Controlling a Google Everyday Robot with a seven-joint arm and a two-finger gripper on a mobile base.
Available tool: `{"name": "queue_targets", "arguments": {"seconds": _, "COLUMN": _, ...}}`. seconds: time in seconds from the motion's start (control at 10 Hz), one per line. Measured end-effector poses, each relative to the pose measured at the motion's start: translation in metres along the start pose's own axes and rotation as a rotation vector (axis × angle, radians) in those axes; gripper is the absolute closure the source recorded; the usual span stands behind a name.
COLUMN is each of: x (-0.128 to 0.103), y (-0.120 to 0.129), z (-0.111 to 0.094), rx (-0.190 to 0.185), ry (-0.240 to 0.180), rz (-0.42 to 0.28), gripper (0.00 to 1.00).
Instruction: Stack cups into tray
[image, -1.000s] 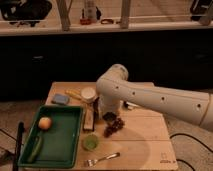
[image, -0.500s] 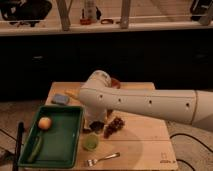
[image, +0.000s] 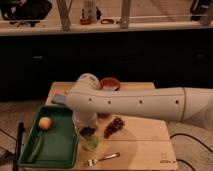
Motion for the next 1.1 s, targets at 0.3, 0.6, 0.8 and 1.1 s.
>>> {"name": "queue_targets", "arguments": {"seconds": 0.3, "x": -0.011, "y": -0.004, "z": 0.005, "rx": 0.009, "ry": -0.024, "rz": -0.001, "gripper": 1.0}}
{"name": "queue_targets", "arguments": {"seconds": 0.6, "x": -0.016, "y": -0.001, "z": 0.016, "rx": 0.017, "ry": -0.044, "rz": 0.005, "gripper": 0.96}}
{"name": "queue_targets", "arguments": {"seconds": 0.8, "x": -0.014, "y": 0.003, "z": 0.027, "rx": 0.034, "ry": -0.062, "rz": 0.014, "gripper": 0.74}}
{"name": "queue_targets", "arguments": {"seconds": 1.1, "x": -0.011, "y": 0.006, "z": 0.037, "rx": 0.052, "ry": -0.076, "rz": 0.026, "gripper": 0.46}}
